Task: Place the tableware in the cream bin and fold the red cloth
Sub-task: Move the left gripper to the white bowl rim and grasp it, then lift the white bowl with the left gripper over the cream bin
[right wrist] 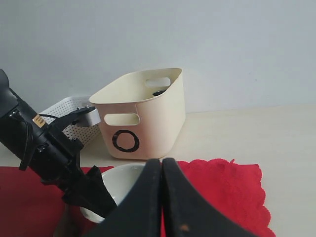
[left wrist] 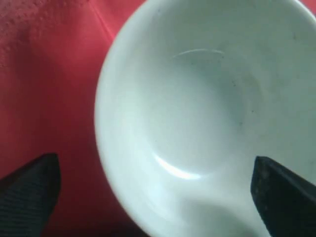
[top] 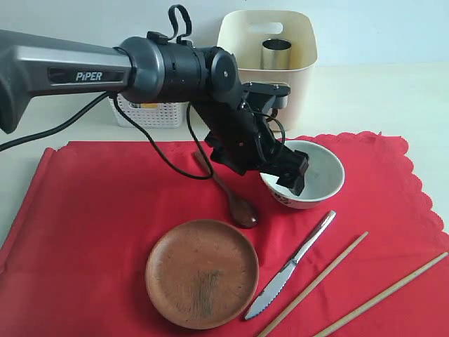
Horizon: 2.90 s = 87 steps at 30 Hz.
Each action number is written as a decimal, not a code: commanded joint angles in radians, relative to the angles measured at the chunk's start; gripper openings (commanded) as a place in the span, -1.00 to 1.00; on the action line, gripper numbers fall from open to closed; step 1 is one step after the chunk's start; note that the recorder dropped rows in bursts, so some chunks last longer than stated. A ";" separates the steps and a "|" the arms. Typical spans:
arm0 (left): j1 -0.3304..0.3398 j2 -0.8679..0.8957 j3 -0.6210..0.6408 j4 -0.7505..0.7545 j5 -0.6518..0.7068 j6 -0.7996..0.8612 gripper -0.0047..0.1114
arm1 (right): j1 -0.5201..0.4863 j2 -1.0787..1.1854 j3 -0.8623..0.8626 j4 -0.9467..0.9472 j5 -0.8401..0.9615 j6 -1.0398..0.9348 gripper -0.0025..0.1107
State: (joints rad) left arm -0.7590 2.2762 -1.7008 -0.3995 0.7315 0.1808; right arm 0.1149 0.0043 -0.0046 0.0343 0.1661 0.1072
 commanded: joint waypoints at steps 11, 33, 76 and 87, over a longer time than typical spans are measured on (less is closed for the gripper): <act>-0.002 0.001 -0.001 -0.009 -0.010 0.005 -0.42 | 0.001 -0.004 0.005 -0.006 -0.010 -0.002 -0.96; 0.007 -0.226 -0.001 -0.010 0.035 0.000 -0.92 | 0.001 -0.004 0.005 -0.006 -0.010 -0.002 -0.96; 0.145 -0.082 -0.001 -0.022 -0.840 -0.001 0.17 | 0.001 -0.004 0.005 -0.006 -0.010 -0.002 -0.96; 0.145 -0.084 -0.001 -0.022 -0.755 -0.001 0.29 | 0.001 -0.004 0.005 -0.006 -0.010 -0.002 -0.96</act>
State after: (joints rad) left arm -0.6156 2.1873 -1.7012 -0.4139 -0.0540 0.1787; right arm 0.1149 0.0043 -0.0046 0.0343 0.1661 0.1072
